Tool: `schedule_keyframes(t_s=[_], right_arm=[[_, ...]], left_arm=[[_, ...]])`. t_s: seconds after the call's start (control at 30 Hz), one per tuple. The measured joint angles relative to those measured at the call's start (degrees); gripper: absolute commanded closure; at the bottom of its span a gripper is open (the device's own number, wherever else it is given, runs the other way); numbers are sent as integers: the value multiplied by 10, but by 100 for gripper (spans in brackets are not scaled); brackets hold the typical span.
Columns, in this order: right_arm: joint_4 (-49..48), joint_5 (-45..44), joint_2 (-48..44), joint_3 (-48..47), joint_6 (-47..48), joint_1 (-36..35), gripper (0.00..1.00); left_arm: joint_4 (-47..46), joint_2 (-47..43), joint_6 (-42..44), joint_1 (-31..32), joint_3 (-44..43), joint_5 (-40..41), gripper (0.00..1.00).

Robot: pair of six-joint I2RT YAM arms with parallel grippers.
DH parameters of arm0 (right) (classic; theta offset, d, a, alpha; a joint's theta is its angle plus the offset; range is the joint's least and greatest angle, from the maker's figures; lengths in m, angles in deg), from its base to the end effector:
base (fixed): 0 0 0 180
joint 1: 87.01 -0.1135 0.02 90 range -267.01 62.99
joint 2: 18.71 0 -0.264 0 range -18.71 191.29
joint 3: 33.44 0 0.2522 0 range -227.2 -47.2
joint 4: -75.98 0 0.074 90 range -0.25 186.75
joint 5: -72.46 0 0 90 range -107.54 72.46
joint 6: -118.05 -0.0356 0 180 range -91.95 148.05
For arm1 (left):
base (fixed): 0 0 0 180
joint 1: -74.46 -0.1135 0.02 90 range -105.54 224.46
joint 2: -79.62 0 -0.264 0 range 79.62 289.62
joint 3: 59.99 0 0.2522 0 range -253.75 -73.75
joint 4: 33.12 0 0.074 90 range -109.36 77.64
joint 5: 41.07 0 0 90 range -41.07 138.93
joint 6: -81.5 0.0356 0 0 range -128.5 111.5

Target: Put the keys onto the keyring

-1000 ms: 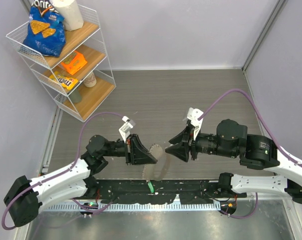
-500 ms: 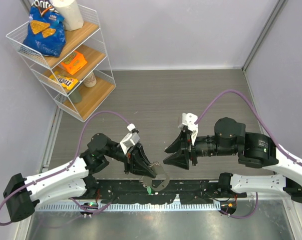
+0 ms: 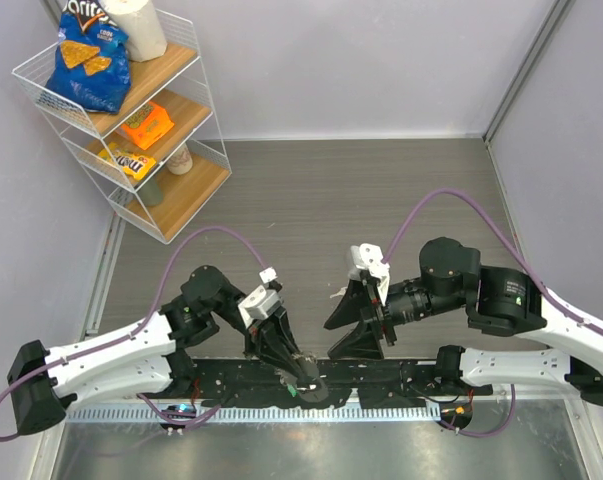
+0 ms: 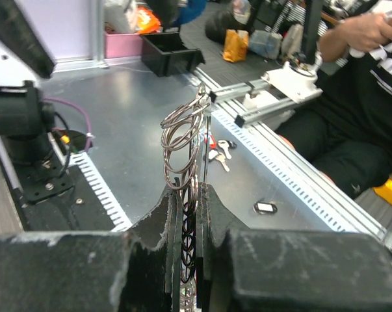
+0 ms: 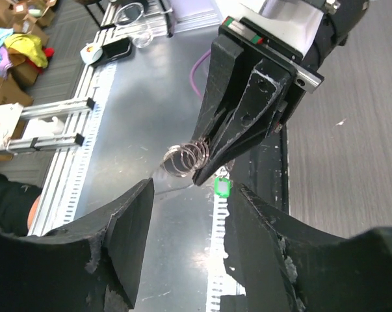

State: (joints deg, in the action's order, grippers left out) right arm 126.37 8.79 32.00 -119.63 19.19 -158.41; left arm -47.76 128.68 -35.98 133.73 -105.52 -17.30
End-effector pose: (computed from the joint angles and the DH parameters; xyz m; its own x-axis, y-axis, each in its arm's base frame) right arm 0.0362 0.1572 0.4370 -0.2330 -0.2595 -0.9372 -0.9617 -0.0814 0.2616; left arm 0.0667 -0.1760 0.3144 -0.2843 0.1142 -0.9519 0.7599 -0.5785 -0.2963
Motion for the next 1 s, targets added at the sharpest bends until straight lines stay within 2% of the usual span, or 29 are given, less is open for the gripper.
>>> schedule_keyframes(t_s=[0.2, 0.43, 0.77, 1.0], right_arm=[[-40, 64, -15, 50, -3, 0, 43], [-131, 139, -16, 96, -38, 0, 48], [-258, 191, 3, 142, -115, -1, 54], [-293, 193, 7, 162, -143, -8, 55]], left_arm=[[5, 10, 39, 37, -11, -64, 100], [9, 11, 76, 62, -12, -112, 100], [11, 40, 99, 65, -32, -125, 100], [11, 45, 99, 66, -47, -125, 100]])
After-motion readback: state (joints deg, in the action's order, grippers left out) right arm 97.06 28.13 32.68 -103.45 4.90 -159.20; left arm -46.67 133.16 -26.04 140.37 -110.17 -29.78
